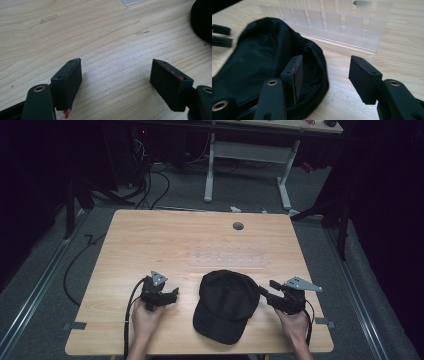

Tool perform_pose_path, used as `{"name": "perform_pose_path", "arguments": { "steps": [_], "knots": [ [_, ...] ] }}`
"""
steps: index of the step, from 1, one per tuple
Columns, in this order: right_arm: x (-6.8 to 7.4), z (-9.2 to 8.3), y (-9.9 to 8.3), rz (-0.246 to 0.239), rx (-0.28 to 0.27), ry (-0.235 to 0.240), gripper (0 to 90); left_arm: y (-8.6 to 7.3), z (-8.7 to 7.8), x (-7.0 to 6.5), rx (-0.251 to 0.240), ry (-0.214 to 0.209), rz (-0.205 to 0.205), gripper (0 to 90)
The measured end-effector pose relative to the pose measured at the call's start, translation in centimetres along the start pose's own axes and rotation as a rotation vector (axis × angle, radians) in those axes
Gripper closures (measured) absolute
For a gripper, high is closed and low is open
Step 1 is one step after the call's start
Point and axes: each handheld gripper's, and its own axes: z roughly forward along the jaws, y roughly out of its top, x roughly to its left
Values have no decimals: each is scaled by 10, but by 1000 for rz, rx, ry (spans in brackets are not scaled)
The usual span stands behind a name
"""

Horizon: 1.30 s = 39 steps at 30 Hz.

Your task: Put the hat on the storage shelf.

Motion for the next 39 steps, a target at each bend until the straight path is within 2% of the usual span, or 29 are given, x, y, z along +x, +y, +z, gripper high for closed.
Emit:
{"name": "perform_pose_path", "arguments": {
  "steps": [9, 10, 15, 19, 21, 24, 30, 35, 37, 39],
  "knots": [
    [15, -1, 5, -17, 25, 70, 485, 0, 0, 0, 0, -1, 1, 263],
    [19, 0, 6, -31, 38, 74, 490, 0, 0, 0, 0, -1, 1, 263],
    [24, 7, 5, -38, 68, 72, 497, 0, 0, 0, -2, -1, -2, 263],
    [29, 12, 2, -46, 70, 67, 505, 0, 0, 0, -1, 0, 0, 262],
    [31, 14, 1, -66, 66, 60, 507, 1, 0, 0, 0, -6, -13, 256],
    [34, 17, 0, -71, 84, 68, 527, 1, 0, 1, -2, -7, -19, 258],
    [34, 24, -3, -49, 118, 80, 560, 1, 0, 0, -3, -4, -15, 259],
    [32, 31, -3, -22, 140, 108, 593, 1, 0, 0, -2, -5, -12, 259],
    [30, 33, -3, 6, 154, 134, 642, 1, 0, 0, -2, -5, -13, 258],
    [30, 35, -3, 2, 161, 144, 675, 0, 0, 0, -2, -4, -9, 258]
  ]
}}
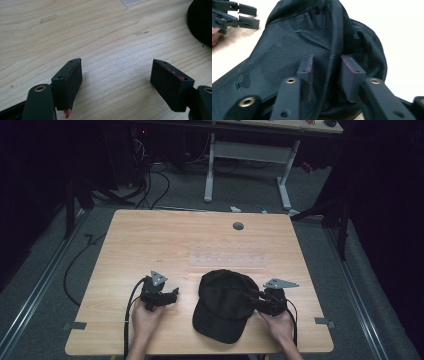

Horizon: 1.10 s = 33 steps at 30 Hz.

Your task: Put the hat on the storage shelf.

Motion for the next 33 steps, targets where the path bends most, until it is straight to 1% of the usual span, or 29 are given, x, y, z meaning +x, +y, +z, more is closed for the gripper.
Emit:
{"name": "perform_pose_path", "arguments": {
  "steps": [1, 2, 4, 6, 7, 8, 11, 16, 18, 23, 24, 25, 26, 27, 28, 29, 30, 31, 33],
  "knots": [
    [1, 1, 0, -5, 2, -5, 679, 0, 0, 0, 0, 0, 0, 258],
    [1, 1, 0, -6, 4, -7, 689, -1, 0, -1, -2, 6, 10, 258],
    [0, 1, 0, -5, 6, -6, 718, -1, 0, -1, -2, 6, 9, 256],
    [0, 1, 0, -14, 4, -8, 744, -1, 0, -1, -2, 6, 9, 256],
    [-1, 1, 0, -14, 3, -5, 770, -1, 1, -1, -3, 6, 9, 256],
    [-1, 1, 0, -14, 3, -5, 770, -1, 1, -1, -3, 6, 9, 256],
    [-2, 0, 1, -9, -7, -5, 815, -1, 1, -1, -2, 7, 9, 256],
    [-2, 0, 2, 4, -15, -1, 854, -1, 1, -1, -3, 8, 9, 256],
    [-1, 0, 4, -3, -21, -6, 863, -1, 1, -1, -3, 9, 9, 256],
    [0, -1, 5, 0, -33, -11, 869, -1, 1, -1, -3, 10, 11, 256],
    [1, -2, 5, -3, -50, -23, 871, -1, 1, -1, -2, 9, 12, 256],
    [1, -2, 5, -3, -50, -23, 871, -1, 1, -1, -3, 9, 9, 256],
    [1, -4, 6, -11, -73, -34, 872, -1, 0, -1, -3, 8, 10, 256],
    [1, -4, 6, -11, -73, -34, 872, -1, 0, -1, -3, 8, 10, 259],
    [2, -5, 6, -10, -87, -37, 873, -1, 0, -1, -2, 6, 12, 259],
    [2, -9, 8, -20, -114, -45, 873, -1, 0, -1, -1, 0, 15, 271],
    [2, -9, 8, -20, -114, -45, 873, -1, 0, -1, -1, 0, 15, 275],
    [2, -12, 11, -32, -130, -47, 873, -2, -1, -1, 0, 0, 16, 275],
    [1, -14, 14, -42, -142, -47, 874, -2, -1, -1, 0, 0, 16, 275]
  ]
}}
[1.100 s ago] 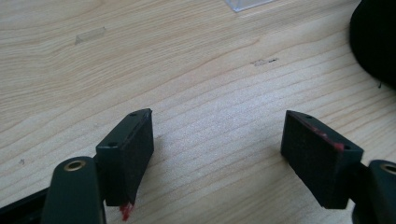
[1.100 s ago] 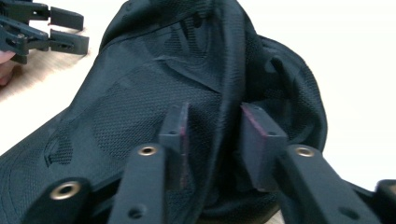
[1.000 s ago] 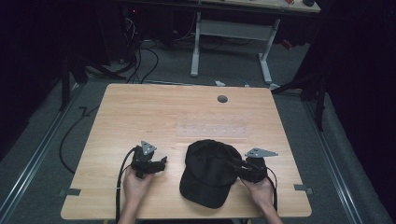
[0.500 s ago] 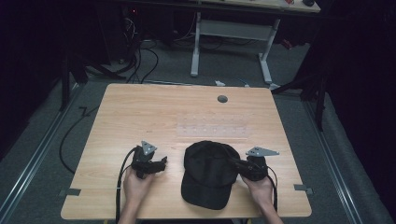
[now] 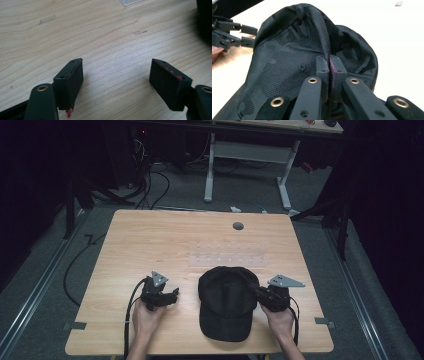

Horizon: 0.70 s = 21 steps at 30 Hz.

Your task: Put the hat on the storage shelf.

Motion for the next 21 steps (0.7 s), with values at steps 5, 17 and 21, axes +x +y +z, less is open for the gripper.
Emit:
{"name": "perform_pose_path", "arguments": {
  "steps": [5, 17, 21],
  "knots": [
    [-2, -3, 7, -6, -16, 13, 874, 0, 0, 0, 3, -2, 0, 272],
    [-2, -10, 24, -65, -25, 35, 874, -1, 2, -3, 33, -26, 6, 175],
    [-1, -14, 31, -85, -29, 50, 875, -2, -1, -9, 85, -53, 27, 154]
  ]
}}
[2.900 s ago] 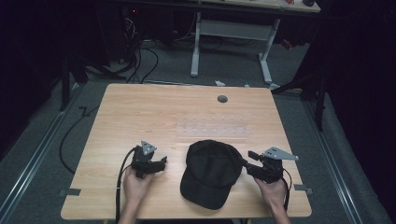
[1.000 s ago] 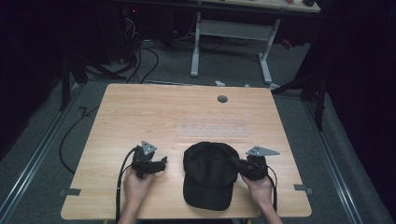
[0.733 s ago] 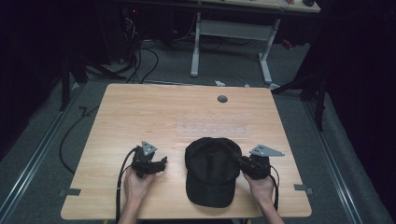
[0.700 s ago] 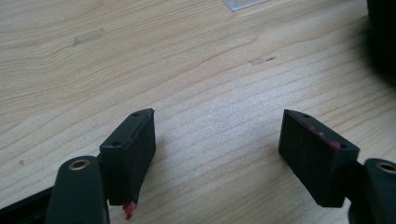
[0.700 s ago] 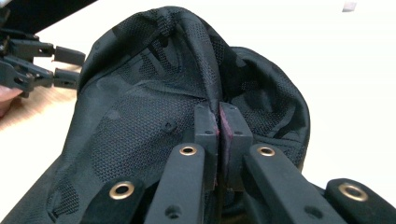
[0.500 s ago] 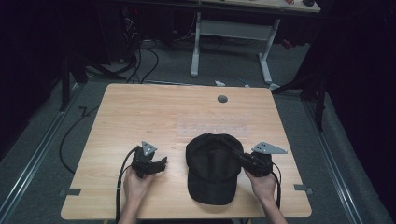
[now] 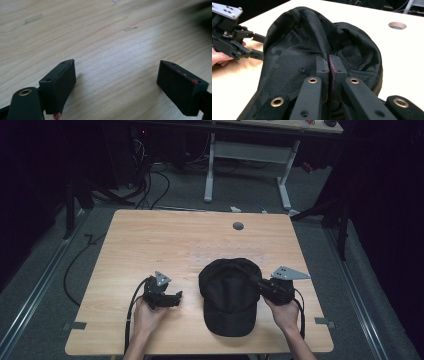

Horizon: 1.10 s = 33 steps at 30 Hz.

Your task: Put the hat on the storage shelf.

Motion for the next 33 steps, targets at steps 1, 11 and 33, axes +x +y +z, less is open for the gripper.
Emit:
{"name": "perform_pose_path", "arguments": {
  "steps": [1, 11, 33],
  "knots": [
    [0, -1, 2, -7, -3, 3, 875, 0, 0, 0, 0, 0, 0, 147],
    [0, -7, 19, -37, -37, 33, 876, 5, -15, -10, -7, -140, -46, 134],
    [9, -9, 54, -118, -114, 99, 876, 34, -34, -38, 43, -368, -157, 98]
  ]
}}
